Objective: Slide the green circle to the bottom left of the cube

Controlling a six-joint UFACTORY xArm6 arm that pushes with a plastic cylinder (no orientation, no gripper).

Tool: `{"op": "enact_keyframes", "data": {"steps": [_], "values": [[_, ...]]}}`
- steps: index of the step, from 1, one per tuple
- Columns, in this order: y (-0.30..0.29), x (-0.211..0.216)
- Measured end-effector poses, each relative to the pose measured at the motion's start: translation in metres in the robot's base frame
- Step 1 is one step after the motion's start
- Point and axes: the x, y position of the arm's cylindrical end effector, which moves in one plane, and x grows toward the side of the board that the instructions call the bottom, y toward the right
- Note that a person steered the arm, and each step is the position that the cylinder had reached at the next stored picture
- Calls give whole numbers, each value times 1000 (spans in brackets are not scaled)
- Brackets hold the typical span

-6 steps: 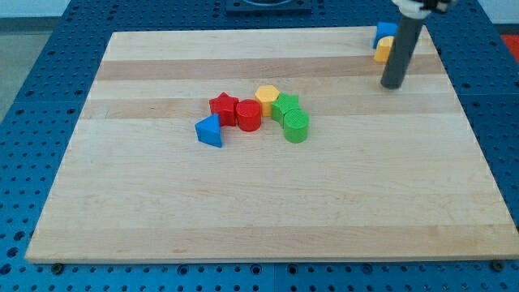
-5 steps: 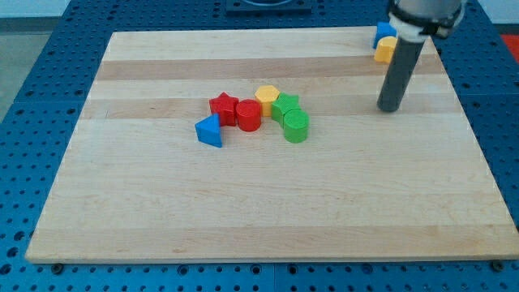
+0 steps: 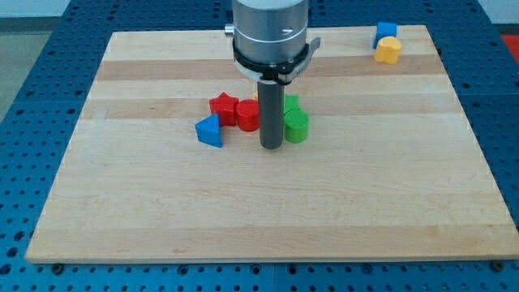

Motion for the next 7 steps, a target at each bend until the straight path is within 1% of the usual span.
{"op": "enact_keyframes", "data": {"steps": [2, 4, 5, 6, 7], "values": [[48, -3], [99, -29], [108, -54], [83, -61], [52, -50]]}}
